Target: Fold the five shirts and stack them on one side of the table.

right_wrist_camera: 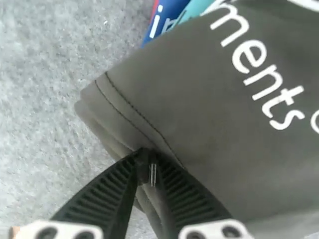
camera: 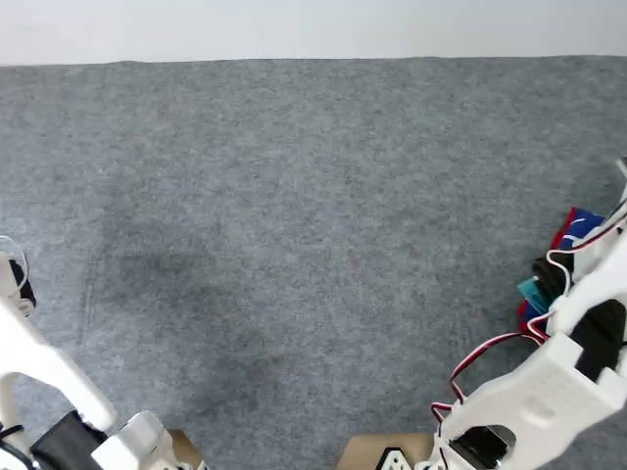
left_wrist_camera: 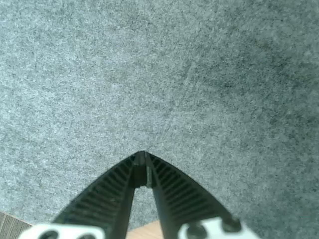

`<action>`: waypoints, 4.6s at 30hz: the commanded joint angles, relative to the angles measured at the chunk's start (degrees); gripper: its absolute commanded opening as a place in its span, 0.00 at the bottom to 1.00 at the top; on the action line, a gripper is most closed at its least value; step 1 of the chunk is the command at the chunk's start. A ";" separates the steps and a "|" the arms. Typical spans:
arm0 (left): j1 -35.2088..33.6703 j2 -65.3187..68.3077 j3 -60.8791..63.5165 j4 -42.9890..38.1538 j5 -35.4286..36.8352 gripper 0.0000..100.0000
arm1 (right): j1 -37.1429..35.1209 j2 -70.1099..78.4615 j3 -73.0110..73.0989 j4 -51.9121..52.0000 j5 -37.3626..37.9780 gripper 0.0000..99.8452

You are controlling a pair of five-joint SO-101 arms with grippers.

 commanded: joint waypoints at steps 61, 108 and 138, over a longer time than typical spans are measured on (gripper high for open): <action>24.09 -28.75 15.34 -2.81 5.10 0.00 | -20.35 -59.65 41.93 -7.60 -16.18 0.01; 48.62 -83.87 85.85 -47.91 16.35 0.00 | -44.18 -125.41 119.21 -41.01 -26.46 0.01; 48.18 -89.23 87.43 -27.60 16.18 0.00 | -28.00 -125.58 119.12 -27.03 -26.29 0.01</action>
